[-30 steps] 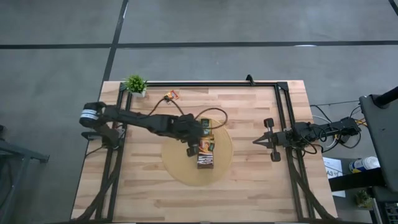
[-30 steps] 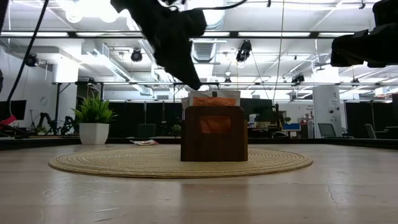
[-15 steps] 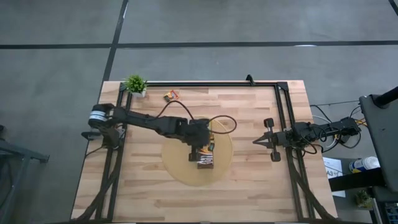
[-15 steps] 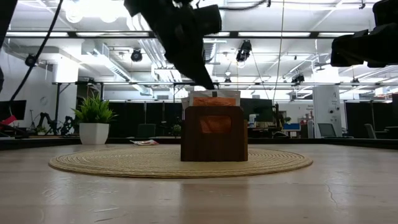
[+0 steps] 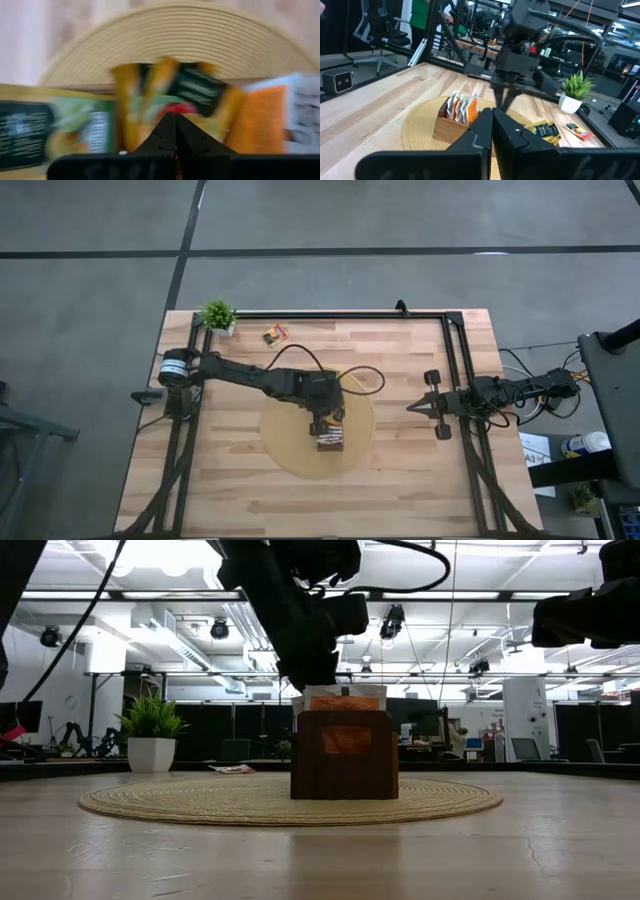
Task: Pick & Place Tea
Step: Put the bottom orange tea bag into the middle section of the wooden organizer
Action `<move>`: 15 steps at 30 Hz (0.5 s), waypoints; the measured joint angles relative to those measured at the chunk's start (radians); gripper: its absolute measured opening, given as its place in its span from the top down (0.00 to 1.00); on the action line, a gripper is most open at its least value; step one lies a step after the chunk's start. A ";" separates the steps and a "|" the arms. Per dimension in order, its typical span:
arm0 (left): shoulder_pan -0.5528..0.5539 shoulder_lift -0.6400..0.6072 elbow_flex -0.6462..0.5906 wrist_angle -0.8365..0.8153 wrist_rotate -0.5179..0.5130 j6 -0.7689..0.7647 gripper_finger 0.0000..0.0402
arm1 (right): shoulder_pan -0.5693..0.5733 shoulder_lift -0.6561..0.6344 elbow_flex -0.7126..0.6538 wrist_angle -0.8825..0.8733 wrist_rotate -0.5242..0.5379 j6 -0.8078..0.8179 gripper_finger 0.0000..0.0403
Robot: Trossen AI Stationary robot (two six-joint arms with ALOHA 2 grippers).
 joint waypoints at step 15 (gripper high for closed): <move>0.018 -0.041 0.069 -0.188 -0.062 0.047 1.00 | 0.000 0.000 0.000 0.000 0.000 0.000 0.98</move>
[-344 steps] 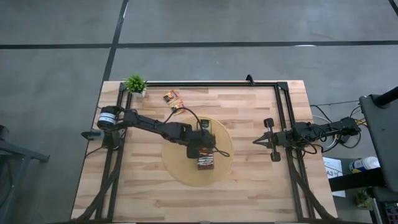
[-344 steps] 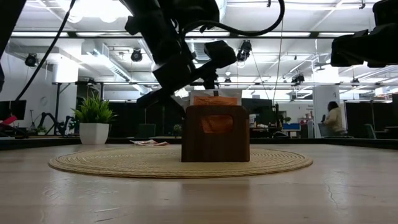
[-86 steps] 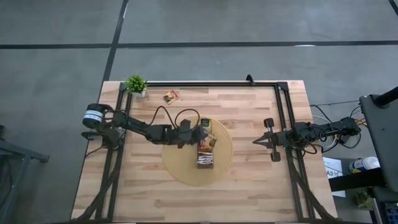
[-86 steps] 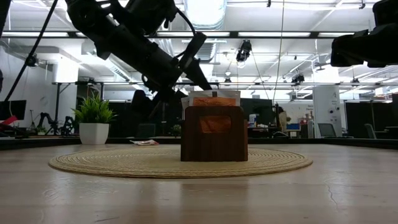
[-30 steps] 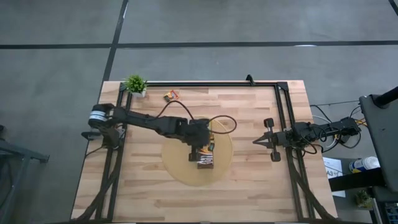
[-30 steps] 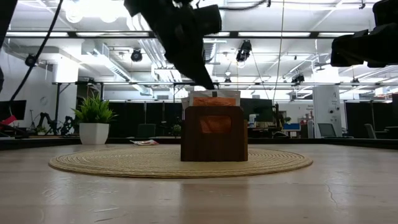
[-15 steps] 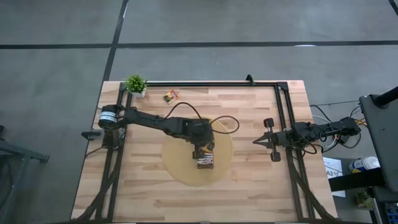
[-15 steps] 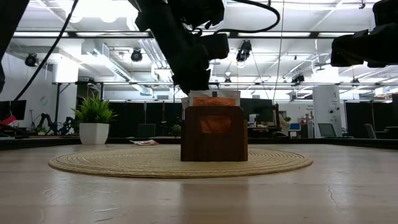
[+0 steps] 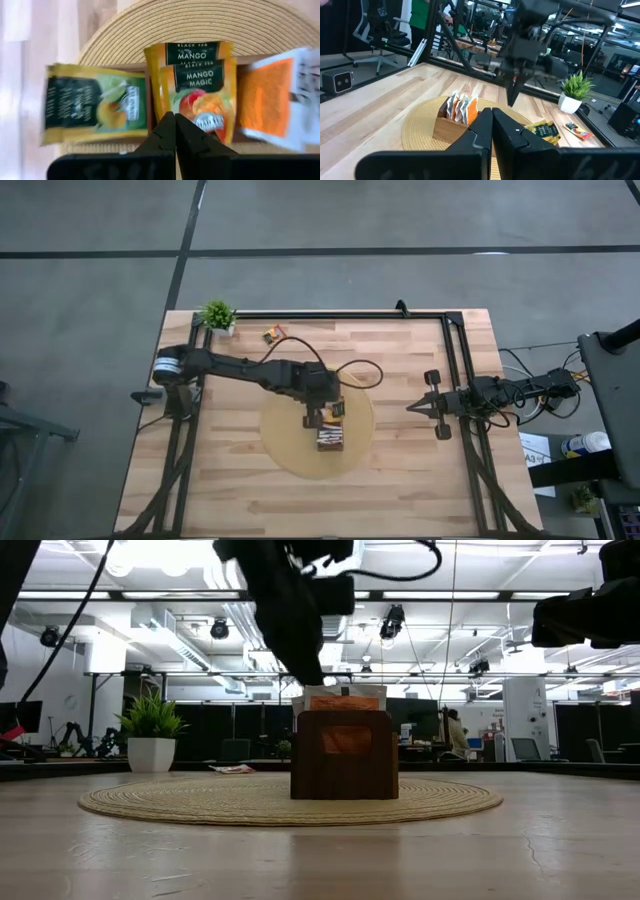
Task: Pick & Place Tea
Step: Put the bottom orange tea bag into the middle section of the wooden organizer
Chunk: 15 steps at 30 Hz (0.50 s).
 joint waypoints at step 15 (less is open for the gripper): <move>0.006 -0.001 0.019 -0.069 0.059 0.002 1.00 | 0.000 0.000 0.000 0.000 0.000 0.000 0.98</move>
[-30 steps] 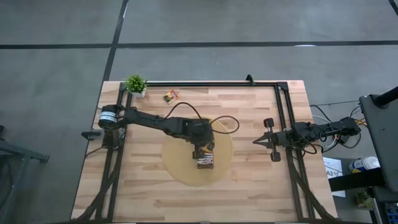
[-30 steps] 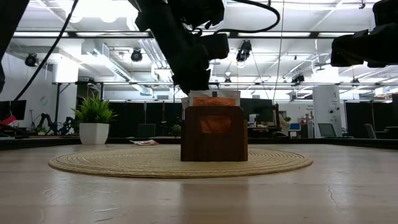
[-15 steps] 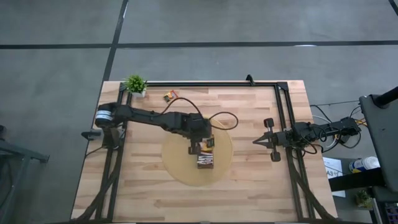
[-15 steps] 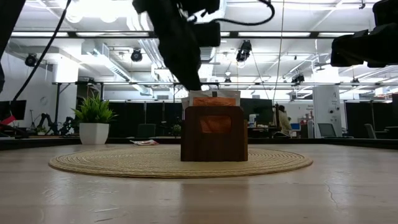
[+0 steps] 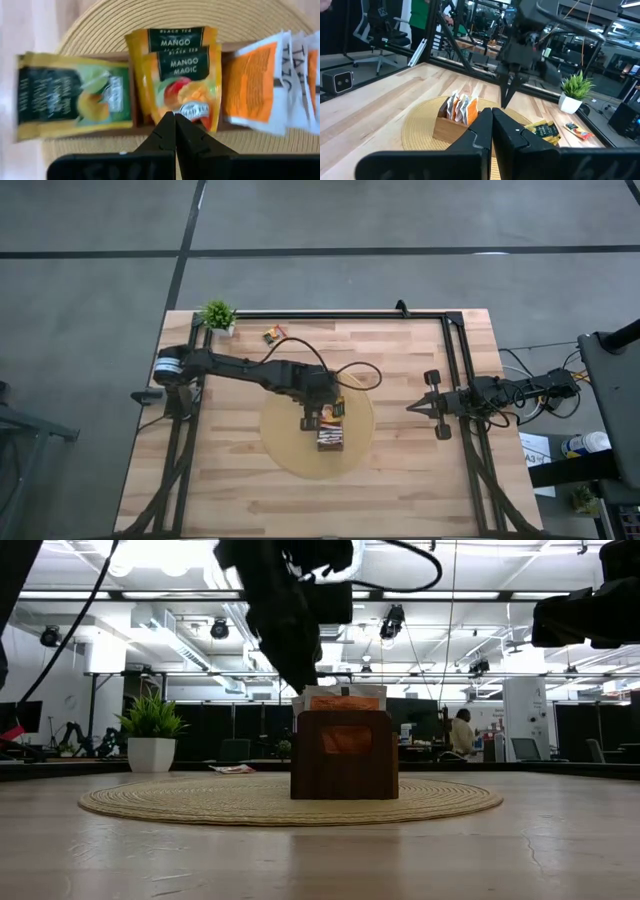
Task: Pick & Place Tea
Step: Put the bottom orange tea bag into the middle section of the wooden organizer
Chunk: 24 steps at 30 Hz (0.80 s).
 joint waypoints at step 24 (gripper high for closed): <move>0.040 0.136 0.035 0.046 -0.044 0.083 1.00 | 0.000 0.000 0.000 0.000 0.000 0.000 0.98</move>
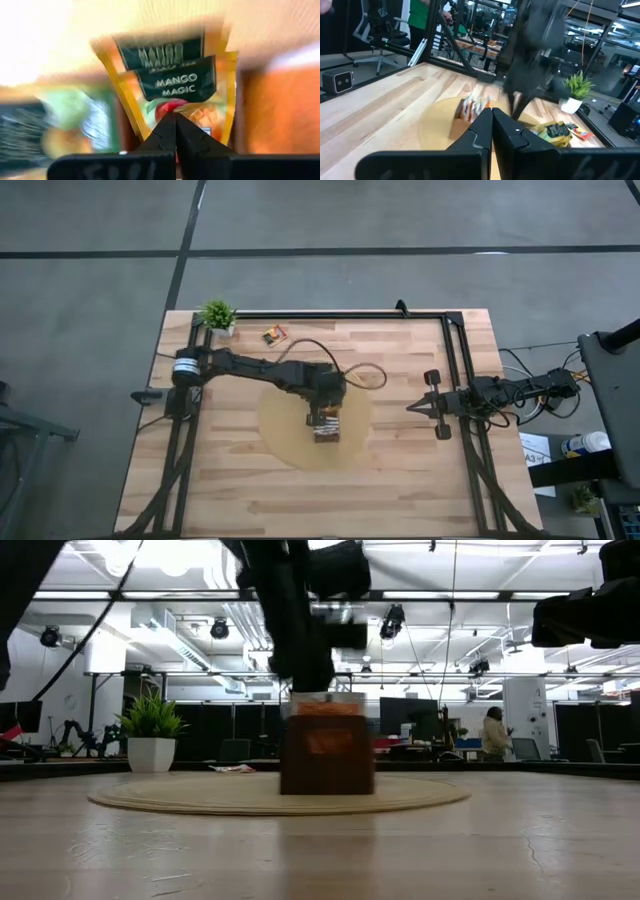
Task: Pick & Place Tea
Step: Put the bottom orange tea bag into the middle section of the wooden organizer
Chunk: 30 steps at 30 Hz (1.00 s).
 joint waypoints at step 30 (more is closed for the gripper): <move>-0.003 0.062 -0.036 0.090 0.035 0.052 1.00 | 0.000 -0.001 0.000 0.000 0.000 0.000 0.98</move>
